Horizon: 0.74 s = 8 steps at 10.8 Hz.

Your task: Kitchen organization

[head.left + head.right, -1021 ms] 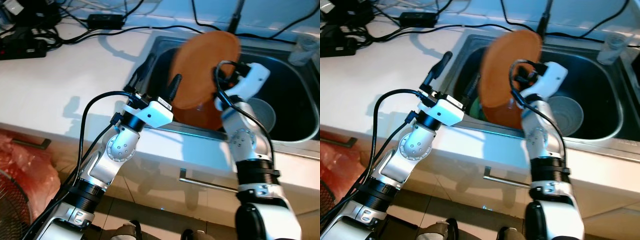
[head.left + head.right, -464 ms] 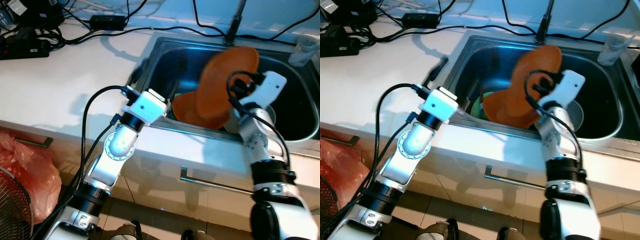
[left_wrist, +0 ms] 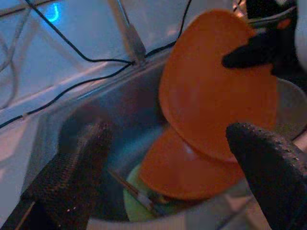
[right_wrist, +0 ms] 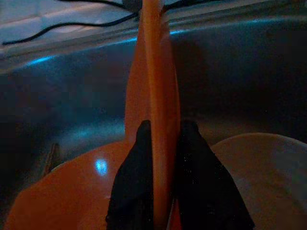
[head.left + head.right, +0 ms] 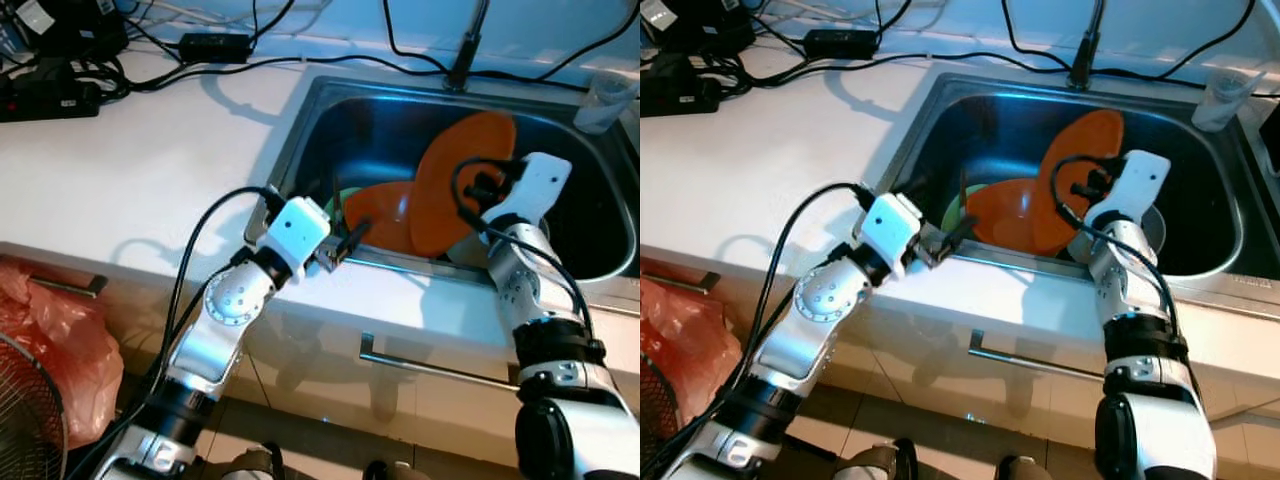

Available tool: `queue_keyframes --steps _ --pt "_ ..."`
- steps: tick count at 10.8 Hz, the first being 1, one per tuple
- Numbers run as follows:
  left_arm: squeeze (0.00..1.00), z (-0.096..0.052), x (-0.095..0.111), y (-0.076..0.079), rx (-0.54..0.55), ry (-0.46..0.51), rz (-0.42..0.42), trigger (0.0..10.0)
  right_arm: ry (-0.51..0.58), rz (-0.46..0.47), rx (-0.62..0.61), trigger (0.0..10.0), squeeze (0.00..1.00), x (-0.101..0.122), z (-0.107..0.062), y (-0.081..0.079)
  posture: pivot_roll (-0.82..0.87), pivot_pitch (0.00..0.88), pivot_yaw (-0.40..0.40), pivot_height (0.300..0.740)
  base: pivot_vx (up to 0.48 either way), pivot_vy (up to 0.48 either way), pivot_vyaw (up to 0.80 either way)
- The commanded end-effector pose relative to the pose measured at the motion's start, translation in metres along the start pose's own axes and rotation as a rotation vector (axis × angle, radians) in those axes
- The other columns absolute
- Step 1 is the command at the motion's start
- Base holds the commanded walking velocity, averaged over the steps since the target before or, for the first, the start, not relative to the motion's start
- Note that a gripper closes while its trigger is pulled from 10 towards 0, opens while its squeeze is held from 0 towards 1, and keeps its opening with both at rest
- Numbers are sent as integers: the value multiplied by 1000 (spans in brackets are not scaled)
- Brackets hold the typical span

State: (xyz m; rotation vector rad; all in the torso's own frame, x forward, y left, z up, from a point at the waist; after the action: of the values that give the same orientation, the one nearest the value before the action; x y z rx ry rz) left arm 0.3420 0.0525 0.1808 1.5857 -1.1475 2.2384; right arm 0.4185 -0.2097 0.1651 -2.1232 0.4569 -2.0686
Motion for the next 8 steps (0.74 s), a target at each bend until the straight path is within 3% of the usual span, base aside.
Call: queue_keyframes --steps 1,3,4,5,8 --pt "1000 -1 5 3 -33 10 -1 10000 -12 -21 15 10000 0 -2 2 -3 66 103 26 740 0 0 0" --pt "1000 -3 5 5 -52 0 -17 10000 -31 -17 38 10000 0 -8 2 -9 72 104 27 740 0 0 0" --pt "980 -3 5 4 -49 -10 -30 10000 -45 -11 49 10000 1000 -14 1 -12 72 104 27 740 0 0 0" --pt "663 -4 4 4 -46 -16 -42 10000 -52 -7 54 10000 1000 -17 1 -14 72 104 27 740 0 0 0" --pt "639 -3 5 3 -39 -24 -49 10000 -63 0 65 10000 1000 -21 0 -16 75 104 30 740 0 0 0"
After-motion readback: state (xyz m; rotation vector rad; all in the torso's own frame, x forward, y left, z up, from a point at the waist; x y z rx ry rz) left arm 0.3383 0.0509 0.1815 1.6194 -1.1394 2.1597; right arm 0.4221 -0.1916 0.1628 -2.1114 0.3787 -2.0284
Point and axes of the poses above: a point about 5 cm out from each wrist's last joint towards the gripper, its own z axis pointing out of the wrist towards the gripper, its own x axis along the axis of the wrist's last joint, y = z × x, the point moved 4 cm from there along z, pointing out of the wrist towards the gripper, and after that the axes turned 5 degrees about z, right-handed, at the moved point
